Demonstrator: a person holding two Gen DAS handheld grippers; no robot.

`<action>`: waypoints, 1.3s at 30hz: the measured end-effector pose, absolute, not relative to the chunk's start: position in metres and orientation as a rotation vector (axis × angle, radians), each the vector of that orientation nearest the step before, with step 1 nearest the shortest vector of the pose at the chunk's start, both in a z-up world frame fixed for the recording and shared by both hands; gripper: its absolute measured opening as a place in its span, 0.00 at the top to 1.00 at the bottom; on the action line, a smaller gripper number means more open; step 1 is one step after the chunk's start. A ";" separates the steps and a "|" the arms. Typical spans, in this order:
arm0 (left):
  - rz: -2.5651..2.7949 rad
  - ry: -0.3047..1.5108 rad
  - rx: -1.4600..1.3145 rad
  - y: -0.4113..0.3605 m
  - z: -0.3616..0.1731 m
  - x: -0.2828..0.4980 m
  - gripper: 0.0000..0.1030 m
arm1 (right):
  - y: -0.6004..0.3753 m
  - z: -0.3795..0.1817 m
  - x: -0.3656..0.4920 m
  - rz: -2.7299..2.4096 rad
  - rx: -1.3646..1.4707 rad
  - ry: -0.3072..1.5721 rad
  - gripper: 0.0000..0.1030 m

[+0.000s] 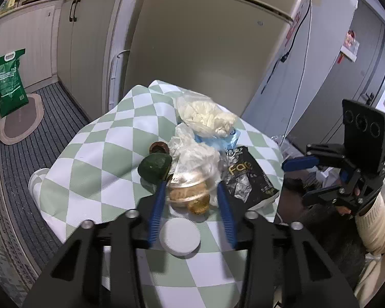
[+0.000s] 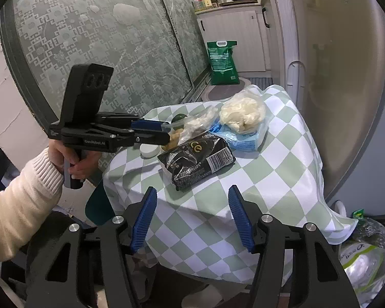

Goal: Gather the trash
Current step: 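Grasp the black snack bag with the right tool while the left tool approaches the white round lid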

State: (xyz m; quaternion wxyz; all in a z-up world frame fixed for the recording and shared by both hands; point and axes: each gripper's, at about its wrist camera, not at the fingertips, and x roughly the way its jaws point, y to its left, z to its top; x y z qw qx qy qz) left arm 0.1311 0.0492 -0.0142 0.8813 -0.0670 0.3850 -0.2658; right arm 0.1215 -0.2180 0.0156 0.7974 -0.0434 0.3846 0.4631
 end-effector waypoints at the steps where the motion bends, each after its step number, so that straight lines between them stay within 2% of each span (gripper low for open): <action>1: -0.558 0.797 -0.153 0.051 -0.013 0.130 0.67 | -0.218 0.015 0.122 0.993 -0.093 0.826 0.44; 4: -0.572 0.785 -0.187 0.052 -0.012 0.131 0.75 | -0.215 0.015 0.122 0.989 -0.089 0.825 0.44; 11: -0.617 0.767 -0.259 0.052 -0.011 0.134 0.85 | -0.209 0.016 0.124 0.981 -0.087 0.826 0.44; 15: -0.636 0.775 -0.257 0.045 -0.012 0.136 0.88 | -0.209 0.016 0.125 0.978 -0.081 0.825 0.44; 17: -0.639 0.774 -0.263 0.043 -0.013 0.137 0.95 | -0.209 0.016 0.125 0.976 -0.081 0.823 0.44; 22: -0.624 0.754 -0.301 0.046 -0.015 0.136 1.00 | -0.206 0.014 0.125 0.973 -0.097 0.820 0.44; 27: -0.625 0.719 -0.314 0.044 -0.008 0.130 1.00 | -0.205 0.016 0.123 0.958 -0.102 0.799 0.44; 28: -0.625 0.711 -0.310 0.043 -0.005 0.128 1.00 | -0.205 0.016 0.123 0.956 -0.105 0.794 0.42; 31: -0.626 0.687 -0.307 0.042 0.003 0.124 1.00 | -0.202 0.017 0.122 0.945 -0.107 0.772 0.24; 39: -0.632 0.642 -0.312 0.044 0.021 0.114 1.00 | -0.176 0.010 0.126 0.922 -0.207 0.725 0.22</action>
